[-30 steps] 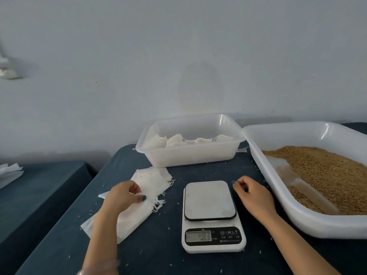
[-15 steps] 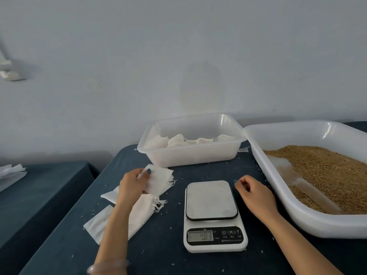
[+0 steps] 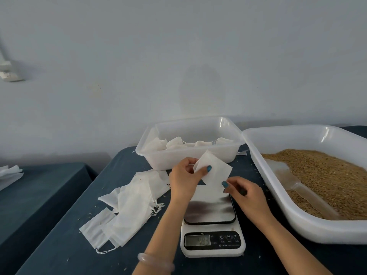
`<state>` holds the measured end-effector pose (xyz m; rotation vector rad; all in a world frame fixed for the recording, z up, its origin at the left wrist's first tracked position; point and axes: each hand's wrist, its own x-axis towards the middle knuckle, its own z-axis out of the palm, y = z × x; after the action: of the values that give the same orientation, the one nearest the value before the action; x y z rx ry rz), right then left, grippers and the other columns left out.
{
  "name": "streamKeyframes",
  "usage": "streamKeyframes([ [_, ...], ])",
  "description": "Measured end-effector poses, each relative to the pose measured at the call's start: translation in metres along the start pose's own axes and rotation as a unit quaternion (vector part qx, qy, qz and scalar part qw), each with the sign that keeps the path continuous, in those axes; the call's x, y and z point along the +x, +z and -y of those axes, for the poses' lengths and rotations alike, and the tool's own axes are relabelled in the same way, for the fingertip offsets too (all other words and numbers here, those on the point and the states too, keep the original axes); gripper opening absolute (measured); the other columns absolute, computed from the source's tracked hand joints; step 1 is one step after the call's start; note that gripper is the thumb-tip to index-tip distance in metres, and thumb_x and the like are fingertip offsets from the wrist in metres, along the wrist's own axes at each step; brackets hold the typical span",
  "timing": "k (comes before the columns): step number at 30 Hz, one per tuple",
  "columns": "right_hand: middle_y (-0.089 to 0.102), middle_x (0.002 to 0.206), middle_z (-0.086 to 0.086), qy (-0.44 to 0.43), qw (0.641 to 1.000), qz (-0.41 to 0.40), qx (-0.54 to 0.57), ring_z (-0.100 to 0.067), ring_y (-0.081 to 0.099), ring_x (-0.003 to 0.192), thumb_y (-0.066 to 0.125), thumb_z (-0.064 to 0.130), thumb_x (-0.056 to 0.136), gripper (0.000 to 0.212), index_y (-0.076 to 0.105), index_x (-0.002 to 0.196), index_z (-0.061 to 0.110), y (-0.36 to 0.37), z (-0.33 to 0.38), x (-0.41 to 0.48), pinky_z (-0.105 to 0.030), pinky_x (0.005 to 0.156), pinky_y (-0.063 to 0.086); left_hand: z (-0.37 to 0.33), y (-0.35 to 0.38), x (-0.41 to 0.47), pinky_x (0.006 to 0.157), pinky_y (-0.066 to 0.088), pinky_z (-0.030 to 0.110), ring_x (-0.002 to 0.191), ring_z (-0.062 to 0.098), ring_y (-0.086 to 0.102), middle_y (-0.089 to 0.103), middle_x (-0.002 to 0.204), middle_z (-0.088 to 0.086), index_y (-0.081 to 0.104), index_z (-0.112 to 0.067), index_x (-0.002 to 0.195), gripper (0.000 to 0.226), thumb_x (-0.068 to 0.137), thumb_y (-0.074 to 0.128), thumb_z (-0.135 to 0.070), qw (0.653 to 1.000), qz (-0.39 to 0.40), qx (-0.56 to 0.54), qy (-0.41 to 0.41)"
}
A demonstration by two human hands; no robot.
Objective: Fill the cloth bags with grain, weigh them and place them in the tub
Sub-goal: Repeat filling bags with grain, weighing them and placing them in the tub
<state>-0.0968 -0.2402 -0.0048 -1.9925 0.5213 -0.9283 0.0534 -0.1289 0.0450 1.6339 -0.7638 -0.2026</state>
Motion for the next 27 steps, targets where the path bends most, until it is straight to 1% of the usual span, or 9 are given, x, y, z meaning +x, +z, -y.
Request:
streamKeyframes([
  [3, 0.07, 0.073, 0.016, -0.006, 1.0, -0.024, 0.001, -0.003, 0.064, 0.07, 0.066, 0.031, 0.09, 0.005, 0.07, 0.087, 0.031, 0.0, -0.001, 0.001, -0.01, 0.063, 0.044, 0.003, 0.001, -0.006, 0.065, 0.061, 0.038, 0.064, 0.013, 0.07, 0.074, 0.076, -0.007, 0.066, -0.026, 0.089, 0.028, 0.071, 0.087, -0.032, 1.0, -0.004, 0.006, 0.01],
  [5, 0.069, 0.073, 0.017, -0.008, 0.999, -0.037, 0.007, -0.002, 0.064, 0.07, 0.066, 0.024, 0.091, 0.007, 0.07, 0.087, 0.029, -0.001, 0.001, 0.001, -0.009, 0.062, 0.043, 0.004, -0.002, -0.009, 0.063, 0.059, 0.036, 0.059, 0.01, 0.066, 0.072, 0.074, -0.009, 0.063, -0.028, 0.086, 0.029, 0.07, 0.088, -0.032, 0.999, -0.018, 0.024, 0.025],
  [7, 0.069, 0.074, 0.014, -0.006, 0.999, -0.034, 0.029, -0.004, 0.063, 0.069, 0.068, 0.029, 0.088, 0.004, 0.069, 0.085, 0.028, -0.001, 0.005, 0.0, -0.012, 0.062, 0.044, 0.004, -0.006, -0.013, 0.058, 0.054, 0.029, 0.058, 0.009, 0.063, 0.069, 0.072, -0.013, 0.06, -0.033, 0.082, 0.031, 0.068, 0.088, -0.034, 0.997, -0.034, 0.056, 0.051],
  [10, 0.069, 0.078, 0.009, -0.019, 0.998, -0.01, 0.065, -0.007, 0.059, 0.07, 0.07, 0.042, 0.081, 0.014, 0.071, 0.084, 0.028, 0.0, 0.012, -0.003, -0.015, 0.062, 0.044, 0.004, -0.007, -0.017, 0.052, 0.042, 0.015, 0.057, 0.006, 0.054, 0.063, 0.068, -0.015, 0.053, -0.036, 0.076, 0.036, 0.069, 0.088, -0.031, 0.985, -0.049, 0.111, 0.125],
  [12, 0.069, 0.084, 0.01, -0.025, 0.996, 0.007, 0.087, -0.007, 0.057, 0.072, 0.069, 0.047, 0.078, 0.02, 0.071, 0.088, 0.03, 0.002, 0.016, -0.005, -0.015, 0.064, 0.043, 0.003, -0.004, -0.02, 0.052, 0.039, 0.015, 0.057, 0.006, 0.051, 0.057, 0.063, -0.014, 0.052, -0.031, 0.077, 0.035, 0.071, 0.087, -0.028, 0.959, -0.049, 0.187, 0.206],
  [15, 0.067, 0.088, 0.01, -0.016, 0.995, 0.022, 0.095, -0.01, 0.057, 0.076, 0.067, 0.053, 0.076, 0.029, 0.069, 0.095, 0.03, 0.005, 0.017, -0.005, -0.02, 0.065, 0.045, 0.001, 0.0, -0.026, 0.049, 0.046, 0.029, 0.06, 0.013, 0.051, 0.058, 0.07, -0.008, 0.058, -0.016, 0.082, 0.031, 0.071, 0.086, -0.021, 0.894, -0.053, 0.291, 0.337],
  [20, 0.069, 0.085, 0.007, -0.006, 0.994, -0.002, 0.11, -0.013, 0.062, 0.078, 0.063, 0.048, 0.083, 0.026, 0.068, 0.095, 0.026, 0.005, 0.018, -0.004, -0.022, 0.068, 0.047, 0.001, 0.004, -0.028, 0.044, 0.044, 0.03, 0.063, 0.019, 0.053, 0.057, 0.072, -0.001, 0.06, -0.011, 0.077, 0.026, 0.074, 0.085, -0.016, 0.81, -0.064, 0.357, 0.461],
  [24, 0.071, 0.086, 0.005, 0.017, 0.99, -0.012, 0.139, -0.014, 0.065, 0.082, 0.068, 0.027, 0.088, 0.006, 0.07, 0.093, 0.025, 0.002, 0.015, -0.001, -0.021, 0.072, 0.049, -0.002, 0.006, -0.03, 0.046, 0.043, 0.03, 0.065, 0.019, 0.053, 0.056, 0.074, -0.001, 0.064, -0.012, 0.082, 0.022, 0.077, 0.085, -0.019, 0.792, -0.055, 0.371, 0.482],
  [27, 0.071, 0.085, 0.002, 0.034, 0.981, -0.008, 0.193, -0.012, 0.066, 0.083, 0.069, 0.017, 0.088, 0.009, 0.071, 0.088, 0.026, 0.0, 0.016, -0.002, -0.02, 0.074, 0.05, -0.004, 0.004, -0.031, 0.054, 0.047, 0.029, 0.071, 0.02, 0.056, 0.06, 0.081, 0.0, 0.066, -0.011, 0.088, 0.025, 0.078, 0.083, -0.028, 0.802, -0.014, 0.359, 0.477],
])
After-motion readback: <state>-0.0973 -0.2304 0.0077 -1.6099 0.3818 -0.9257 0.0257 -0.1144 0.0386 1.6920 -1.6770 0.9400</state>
